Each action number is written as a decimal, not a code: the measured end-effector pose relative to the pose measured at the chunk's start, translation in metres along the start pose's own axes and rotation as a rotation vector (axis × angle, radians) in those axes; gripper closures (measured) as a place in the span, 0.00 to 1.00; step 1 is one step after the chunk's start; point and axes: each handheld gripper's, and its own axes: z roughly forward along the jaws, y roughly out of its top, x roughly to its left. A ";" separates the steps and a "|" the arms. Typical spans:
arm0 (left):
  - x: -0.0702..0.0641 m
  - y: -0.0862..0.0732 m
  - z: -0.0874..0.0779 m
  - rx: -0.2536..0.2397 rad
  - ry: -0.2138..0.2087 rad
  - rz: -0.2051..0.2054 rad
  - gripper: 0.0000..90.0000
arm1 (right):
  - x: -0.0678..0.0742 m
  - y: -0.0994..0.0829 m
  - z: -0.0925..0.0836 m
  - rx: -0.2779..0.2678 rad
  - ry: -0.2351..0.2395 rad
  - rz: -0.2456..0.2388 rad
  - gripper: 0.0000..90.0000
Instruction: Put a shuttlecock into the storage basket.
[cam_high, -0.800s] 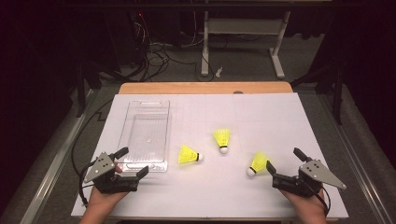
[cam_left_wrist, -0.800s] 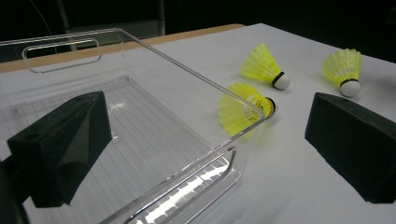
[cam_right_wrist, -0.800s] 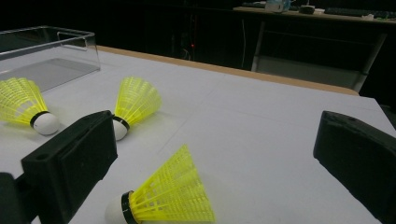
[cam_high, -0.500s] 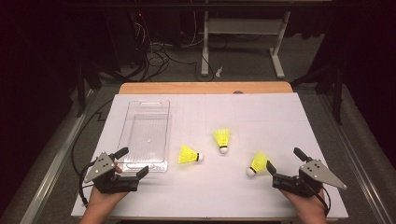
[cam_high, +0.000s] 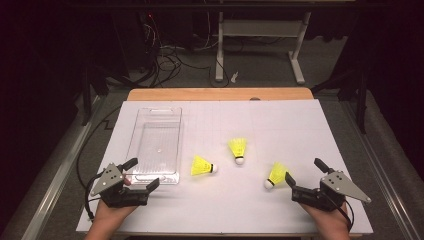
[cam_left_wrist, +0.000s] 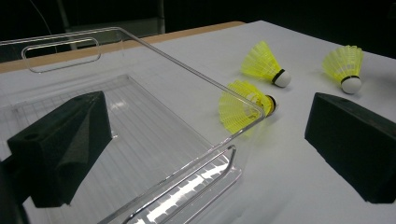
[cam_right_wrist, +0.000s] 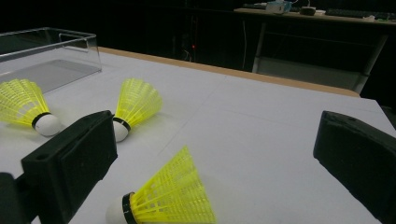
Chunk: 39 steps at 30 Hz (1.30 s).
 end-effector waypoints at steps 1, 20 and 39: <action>0.000 0.000 0.000 0.000 0.000 0.000 0.02 | 0.000 0.000 0.000 0.000 0.000 -0.001 0.00; 0.025 0.001 -0.025 -0.030 0.104 -0.039 0.00 | -0.001 -0.001 0.000 0.002 -0.002 0.004 0.00; 0.050 -0.006 -0.053 0.010 0.161 -0.143 0.01 | -0.002 0.001 -0.001 -0.005 -0.010 -0.012 0.00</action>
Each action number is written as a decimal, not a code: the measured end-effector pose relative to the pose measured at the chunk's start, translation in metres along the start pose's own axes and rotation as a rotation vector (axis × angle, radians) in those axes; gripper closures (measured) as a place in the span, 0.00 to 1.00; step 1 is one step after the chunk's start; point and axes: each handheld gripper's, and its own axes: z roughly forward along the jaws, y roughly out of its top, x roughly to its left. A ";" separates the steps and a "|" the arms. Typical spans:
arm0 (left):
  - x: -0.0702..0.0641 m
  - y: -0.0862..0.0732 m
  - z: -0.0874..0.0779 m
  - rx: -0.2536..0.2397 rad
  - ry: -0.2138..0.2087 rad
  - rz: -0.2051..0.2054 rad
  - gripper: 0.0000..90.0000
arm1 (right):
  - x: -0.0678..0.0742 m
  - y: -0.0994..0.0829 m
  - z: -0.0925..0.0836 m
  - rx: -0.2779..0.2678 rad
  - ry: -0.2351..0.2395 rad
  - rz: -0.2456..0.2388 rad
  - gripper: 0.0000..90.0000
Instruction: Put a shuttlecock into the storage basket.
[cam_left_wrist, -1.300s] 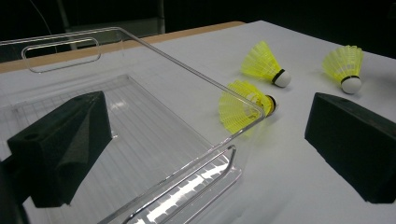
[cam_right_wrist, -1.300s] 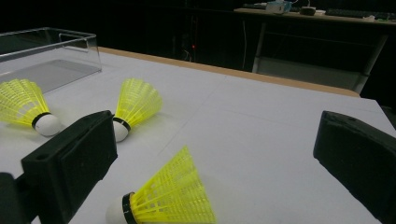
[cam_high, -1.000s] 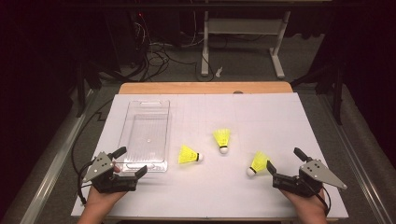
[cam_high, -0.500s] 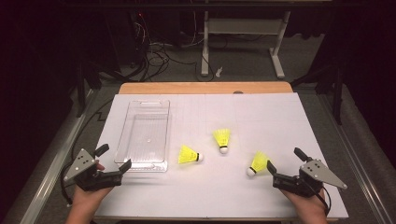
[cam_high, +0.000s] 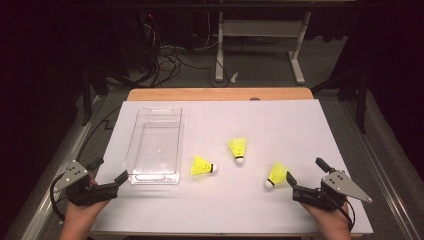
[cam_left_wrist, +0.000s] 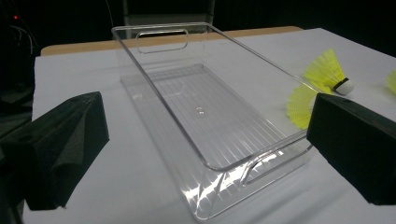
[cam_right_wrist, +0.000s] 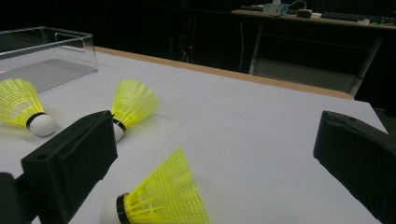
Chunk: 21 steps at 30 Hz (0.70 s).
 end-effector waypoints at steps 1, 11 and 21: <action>0.001 -0.001 -0.001 0.010 0.001 -0.003 0.01 | 0.000 0.000 0.001 0.006 0.003 -0.006 0.00; 0.005 -0.004 0.002 0.082 0.019 0.006 0.01 | 0.001 0.005 0.003 0.025 0.005 -0.001 0.00; 0.003 -0.005 0.008 0.131 0.011 0.030 0.01 | 0.004 0.010 0.015 0.079 0.009 -0.041 0.00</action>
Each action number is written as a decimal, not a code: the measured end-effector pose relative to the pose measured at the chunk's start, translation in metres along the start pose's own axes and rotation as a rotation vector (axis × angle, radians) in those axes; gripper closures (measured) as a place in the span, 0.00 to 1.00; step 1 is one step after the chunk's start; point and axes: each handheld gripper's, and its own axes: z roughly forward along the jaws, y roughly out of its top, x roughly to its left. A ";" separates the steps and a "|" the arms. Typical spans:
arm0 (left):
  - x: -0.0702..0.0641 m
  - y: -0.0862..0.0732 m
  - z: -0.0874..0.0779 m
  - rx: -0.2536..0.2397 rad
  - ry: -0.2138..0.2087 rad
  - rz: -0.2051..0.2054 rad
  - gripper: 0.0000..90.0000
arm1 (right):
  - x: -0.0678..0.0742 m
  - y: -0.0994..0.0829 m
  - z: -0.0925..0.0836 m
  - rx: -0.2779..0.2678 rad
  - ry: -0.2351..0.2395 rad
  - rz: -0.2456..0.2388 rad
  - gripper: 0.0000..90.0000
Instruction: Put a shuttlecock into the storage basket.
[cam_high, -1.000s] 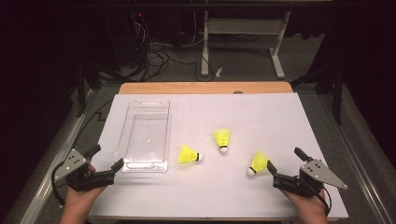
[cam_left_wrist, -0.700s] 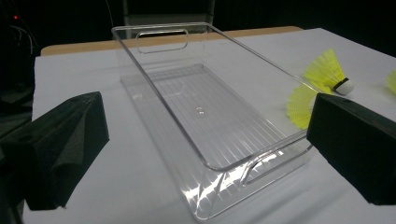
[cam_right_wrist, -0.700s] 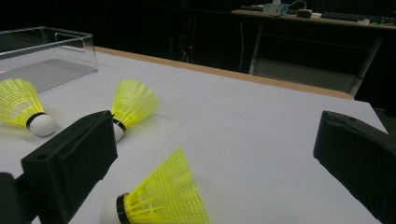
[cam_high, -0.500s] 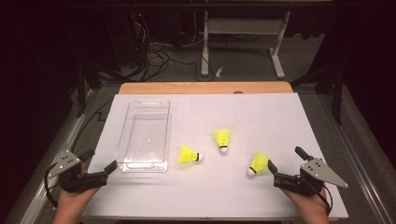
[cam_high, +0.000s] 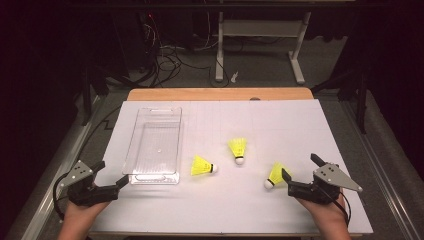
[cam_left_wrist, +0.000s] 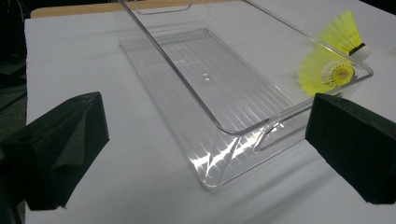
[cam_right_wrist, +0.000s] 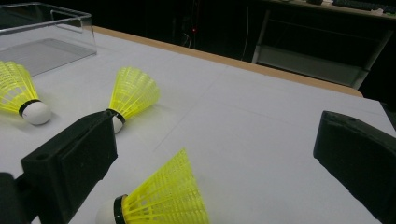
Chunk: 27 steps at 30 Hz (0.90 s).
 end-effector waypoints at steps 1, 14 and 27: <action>0.000 0.000 0.000 0.006 -0.003 0.000 0.01 | 0.000 -0.001 0.000 -0.001 0.002 0.005 0.00; -0.004 -0.008 0.000 0.101 0.005 -0.009 0.01 | -0.005 -0.015 -0.006 -0.009 -0.002 0.039 0.00; -0.001 -0.013 0.009 0.223 0.004 -0.057 0.01 | -0.005 -0.018 -0.008 -0.010 0.000 0.041 0.00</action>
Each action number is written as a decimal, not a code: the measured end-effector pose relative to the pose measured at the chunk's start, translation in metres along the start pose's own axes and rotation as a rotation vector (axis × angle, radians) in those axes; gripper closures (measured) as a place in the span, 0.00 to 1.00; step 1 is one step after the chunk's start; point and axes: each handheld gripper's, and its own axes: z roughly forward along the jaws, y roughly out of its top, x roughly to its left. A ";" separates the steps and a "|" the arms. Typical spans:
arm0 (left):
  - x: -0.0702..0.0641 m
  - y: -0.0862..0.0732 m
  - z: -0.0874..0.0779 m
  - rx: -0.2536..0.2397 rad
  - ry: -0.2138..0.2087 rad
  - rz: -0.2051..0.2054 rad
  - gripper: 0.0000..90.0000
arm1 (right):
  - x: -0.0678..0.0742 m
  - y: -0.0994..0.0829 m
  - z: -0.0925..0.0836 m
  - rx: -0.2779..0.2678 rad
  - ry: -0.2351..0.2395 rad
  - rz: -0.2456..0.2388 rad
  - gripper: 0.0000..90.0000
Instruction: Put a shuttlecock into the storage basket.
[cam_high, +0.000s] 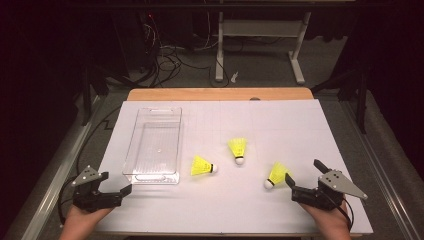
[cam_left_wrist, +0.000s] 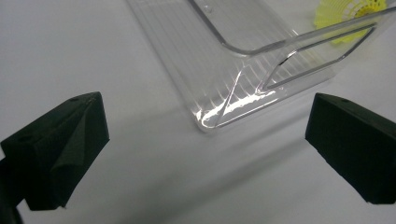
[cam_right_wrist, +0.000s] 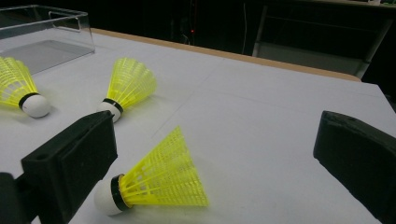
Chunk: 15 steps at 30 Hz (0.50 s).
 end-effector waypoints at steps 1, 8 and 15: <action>0.000 0.000 0.000 0.001 0.002 -0.004 0.01 | 0.000 0.000 0.000 0.001 0.002 -0.002 0.00; 0.001 0.001 0.003 0.042 -0.002 -0.046 0.01 | 0.003 0.002 -0.001 -0.009 0.007 -0.018 0.00; 0.002 0.013 0.005 0.175 -0.013 -0.071 0.01 | 0.003 0.004 -0.003 -0.023 0.018 -0.020 0.00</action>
